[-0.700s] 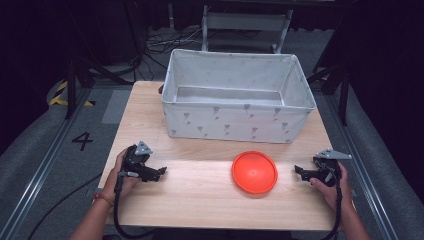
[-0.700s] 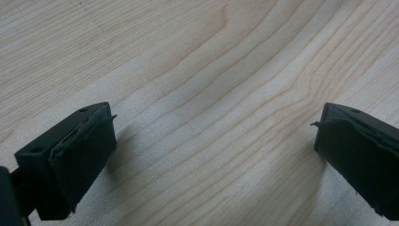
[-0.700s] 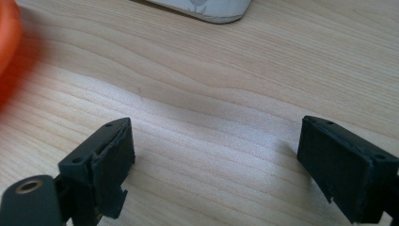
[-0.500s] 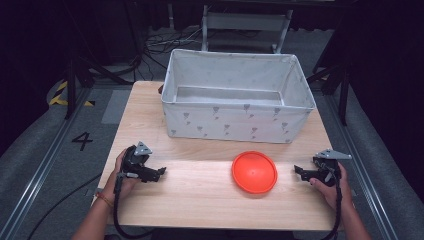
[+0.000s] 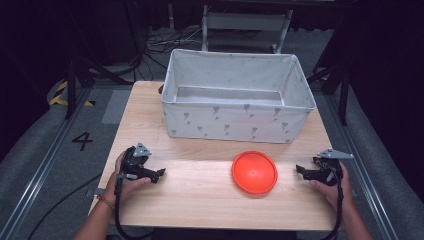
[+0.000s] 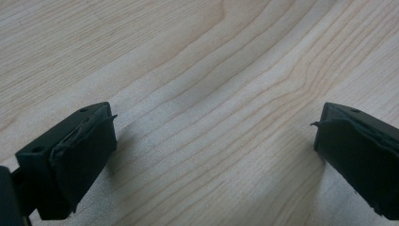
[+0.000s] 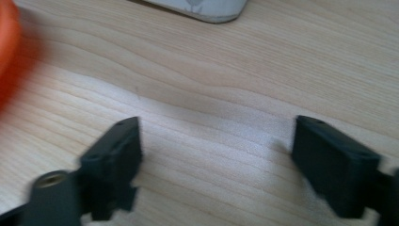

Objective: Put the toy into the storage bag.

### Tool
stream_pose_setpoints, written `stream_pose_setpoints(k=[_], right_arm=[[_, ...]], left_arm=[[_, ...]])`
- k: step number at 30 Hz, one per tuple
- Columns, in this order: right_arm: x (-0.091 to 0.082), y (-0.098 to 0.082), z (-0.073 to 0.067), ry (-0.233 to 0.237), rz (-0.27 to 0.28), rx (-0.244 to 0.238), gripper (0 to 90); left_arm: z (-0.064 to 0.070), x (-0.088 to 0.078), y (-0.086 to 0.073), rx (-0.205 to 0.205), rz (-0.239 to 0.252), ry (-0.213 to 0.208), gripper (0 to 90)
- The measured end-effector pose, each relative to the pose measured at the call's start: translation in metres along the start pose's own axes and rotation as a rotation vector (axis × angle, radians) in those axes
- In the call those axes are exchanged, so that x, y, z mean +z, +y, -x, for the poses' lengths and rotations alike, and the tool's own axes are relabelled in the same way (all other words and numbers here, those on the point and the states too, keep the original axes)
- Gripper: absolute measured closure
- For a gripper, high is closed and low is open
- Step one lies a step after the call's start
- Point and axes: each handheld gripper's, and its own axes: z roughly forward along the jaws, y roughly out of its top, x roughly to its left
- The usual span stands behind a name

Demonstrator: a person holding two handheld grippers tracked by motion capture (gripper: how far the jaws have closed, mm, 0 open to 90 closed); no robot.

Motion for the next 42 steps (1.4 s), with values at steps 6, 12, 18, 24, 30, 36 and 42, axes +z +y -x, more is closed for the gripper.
stream_pose_setpoints(k=[6, 12, 18, 24, 30, 36, 42], right_arm=[[-0.010, 0.002, -0.008, 0.042, 0.018, -0.029, 24.2], [-0.021, 0.012, -0.019, 0.064, 0.041, -0.061, 25.1], [-0.025, 0.020, -0.034, 0.101, 0.062, -0.081, 25.1], [-0.029, 0.029, -0.052, 0.125, 0.095, -0.098, 24.1], [-0.021, 0.033, -0.073, 0.181, 0.062, -0.153, 23.9], [-0.008, 0.035, -0.091, 0.217, 0.019, -0.212, 23.9], [0.004, 0.033, -0.096, 0.226, -0.020, -0.218, 23.9]], left_arm=[[0.000, 0.000, 0.000, 0.000, 0.000, 0.000, 0.1], [0.000, -0.001, -0.001, 0.010, 0.005, 0.014, 0.5], [0.000, -0.001, -0.001, 0.009, 0.005, 0.016, 0.5], [0.000, -0.001, -0.001, 0.009, 0.004, 0.017, 0.5], [0.000, -0.001, -0.001, 0.009, 0.005, 0.016, 0.5], [0.000, -0.001, -0.001, 0.009, 0.006, 0.016, 0.5], [0.000, -0.001, -0.001, 0.009, 0.006, 0.016, 0.5]])
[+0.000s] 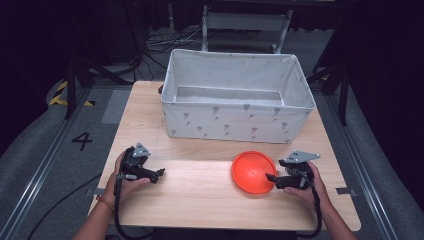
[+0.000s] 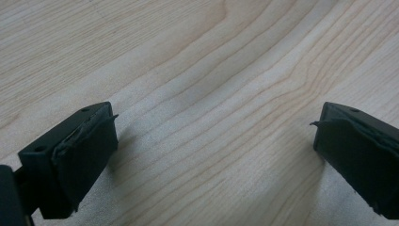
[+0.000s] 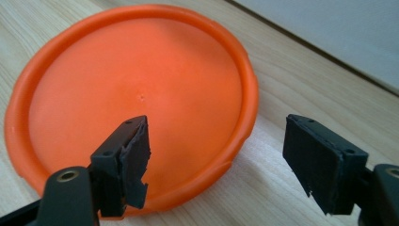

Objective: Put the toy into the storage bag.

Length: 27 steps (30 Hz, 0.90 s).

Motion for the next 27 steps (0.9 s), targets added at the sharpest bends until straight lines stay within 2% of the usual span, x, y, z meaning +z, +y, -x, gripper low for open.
stream_pose_setpoints(k=[7, 14, 19, 24, 25, 27], right_arm=[[0.014, -0.003, 0.002, 0.029, -0.044, 0.012, 21.6], [0.019, -0.005, 0.004, 0.050, -0.039, 0.035, 15.6], [0.026, 0.002, 0.003, 0.068, -0.044, 0.011, 15.4], [0.031, 0.010, 0.004, 0.061, -0.053, 0.011, 22.9], [0.031, 0.012, 0.005, 0.059, -0.047, 0.013, 27.6], [0.031, 0.013, 0.011, 0.052, -0.014, 0.042, 43.0]], left_arm=[[0.000, 0.000, 0.000, -0.001, -0.001, 0.000, 0.5], [0.000, 0.000, 0.000, -0.006, -0.002, -0.001, 0.5], [0.001, 0.000, 0.000, -0.010, 0.000, 0.001, 0.5], [0.001, 0.000, -0.001, -0.018, -0.004, -0.004, 0.5], [0.002, 0.000, -0.001, -0.021, -0.003, -0.004, 0.5], [0.001, 0.000, -0.001, -0.017, -0.004, -0.003, 0.5]])
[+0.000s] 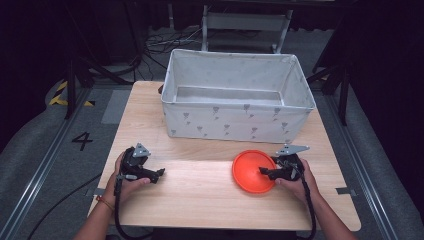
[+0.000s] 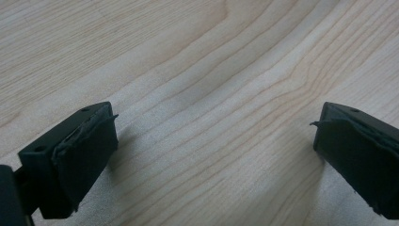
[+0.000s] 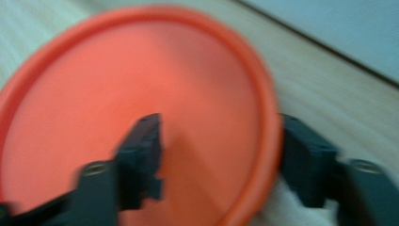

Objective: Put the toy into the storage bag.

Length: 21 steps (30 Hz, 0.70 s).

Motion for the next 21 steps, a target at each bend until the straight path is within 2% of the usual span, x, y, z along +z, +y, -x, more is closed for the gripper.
stream_pose_setpoints(k=[3, 6, 11, 15, 21], right_arm=[[-0.004, 0.001, 0.006, 0.007, 0.026, 0.028, 55.6], [-0.009, 0.002, 0.006, 0.010, 0.038, 0.019, 62.7], [-0.017, 0.006, 0.003, 0.038, 0.055, 0.003, 69.6], [-0.028, 0.011, -0.002, 0.058, 0.094, -0.019, 75.2], [-0.042, 0.019, -0.009, 0.066, 0.111, -0.058, 79.3]], left_arm=[[0.000, 0.000, 0.000, 0.000, 0.001, 0.000, 0.5], [0.000, 0.000, 0.000, -0.001, 0.001, 0.000, 0.5], [0.000, 0.000, 0.000, -0.001, 0.001, 0.000, 0.5], [0.000, 0.000, 0.000, -0.002, 0.001, 0.001, 0.6], [0.000, 0.000, 0.000, -0.003, 0.002, 0.003, 0.5]])
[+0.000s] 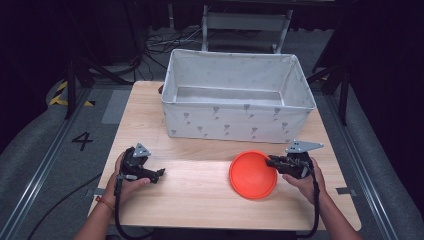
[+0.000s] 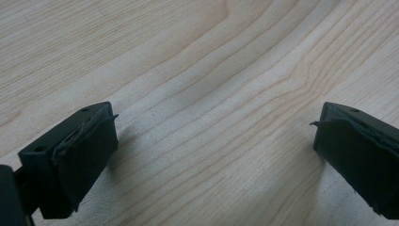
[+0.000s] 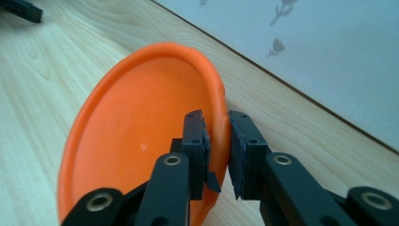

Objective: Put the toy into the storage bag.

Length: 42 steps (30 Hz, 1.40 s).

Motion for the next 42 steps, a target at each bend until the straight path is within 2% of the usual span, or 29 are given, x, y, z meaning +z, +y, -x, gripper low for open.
stream_pose_setpoints(k=[3, 14, 18, 21, 27, 36, 39, 42], right_arm=[[-0.006, 0.009, -0.004, 0.011, 0.011, -0.022, 81.1], [-0.021, 0.046, -0.040, -0.003, -0.051, -0.225, 81.8], [-0.025, 0.058, -0.048, -0.018, -0.065, -0.279, 81.9], [-0.029, 0.066, -0.049, -0.010, -0.061, -0.290, 81.9], [-0.039, 0.078, -0.051, -0.033, -0.076, -0.341, 82.0], [-0.038, 0.077, -0.051, -0.038, -0.126, -0.370, 82.0], [-0.043, 0.080, -0.051, -0.044, -0.122, -0.379, 82.0], [-0.055, 0.086, -0.050, -0.052, -0.102, -0.380, 82.0]], left_arm=[[0.000, 0.000, 0.000, -0.001, 0.000, 0.001, 0.6], [0.000, 0.000, 0.000, -0.001, 0.000, 0.001, 0.5], [0.000, 0.000, 0.000, -0.001, 0.000, 0.001, 0.6], [0.000, 0.000, 0.000, -0.002, -0.001, -0.001, 0.5], [0.000, 0.000, 0.001, 0.006, 0.001, 0.005, 0.4], [-0.001, 0.000, 0.001, 0.006, 0.001, 0.005, 0.4], [-0.001, 0.000, 0.001, 0.006, 0.001, 0.004, 0.4], [-0.001, 0.000, 0.001, 0.006, 0.001, 0.005, 0.4]])
